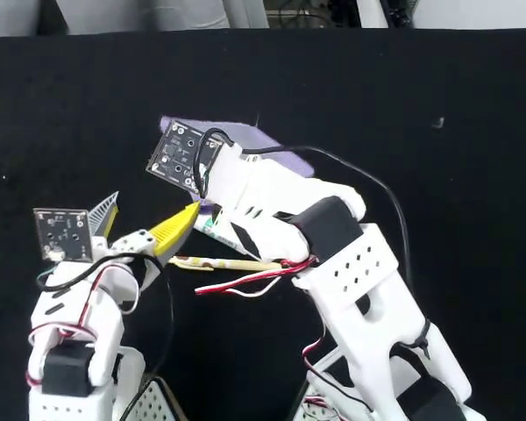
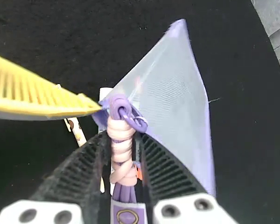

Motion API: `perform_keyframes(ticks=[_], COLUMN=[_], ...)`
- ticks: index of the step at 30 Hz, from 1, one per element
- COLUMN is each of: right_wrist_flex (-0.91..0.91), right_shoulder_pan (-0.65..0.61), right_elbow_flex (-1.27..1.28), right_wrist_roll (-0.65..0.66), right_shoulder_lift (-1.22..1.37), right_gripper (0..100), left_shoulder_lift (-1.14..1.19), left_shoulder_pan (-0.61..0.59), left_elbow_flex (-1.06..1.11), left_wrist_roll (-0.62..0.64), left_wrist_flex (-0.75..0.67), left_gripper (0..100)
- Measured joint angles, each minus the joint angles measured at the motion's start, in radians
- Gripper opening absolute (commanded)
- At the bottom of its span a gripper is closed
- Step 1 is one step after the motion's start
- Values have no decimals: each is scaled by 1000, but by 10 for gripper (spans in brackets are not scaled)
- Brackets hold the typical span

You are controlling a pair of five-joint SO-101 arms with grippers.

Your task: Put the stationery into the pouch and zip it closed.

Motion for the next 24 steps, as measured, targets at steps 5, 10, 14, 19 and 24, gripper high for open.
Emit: perform_keyframes(ticks=[5, 10, 14, 19, 24], right_wrist_flex=[0, 0, 0, 0, 0], right_shoulder_pan=[0, 0, 0, 0, 2], right_elbow_flex=[0, 0, 15, 15, 15], right_wrist_roll=[0, 0, 0, 0, 0], right_shoulder_lift=[0, 0, 0, 0, 0], right_gripper=[11, 11, 11, 11, 11], left_shoulder_lift=[-2, 8, 2, 0, 9], left_shoulder_pan=[38, 37, 38, 38, 48], left_elbow_flex=[-9, 37, 37, 49, 55], left_wrist_roll=[-8, -8, -9, -9, -9], left_wrist_flex=[25, -23, -29, -86, -106], left_gripper=[428, 428, 428, 428, 428])
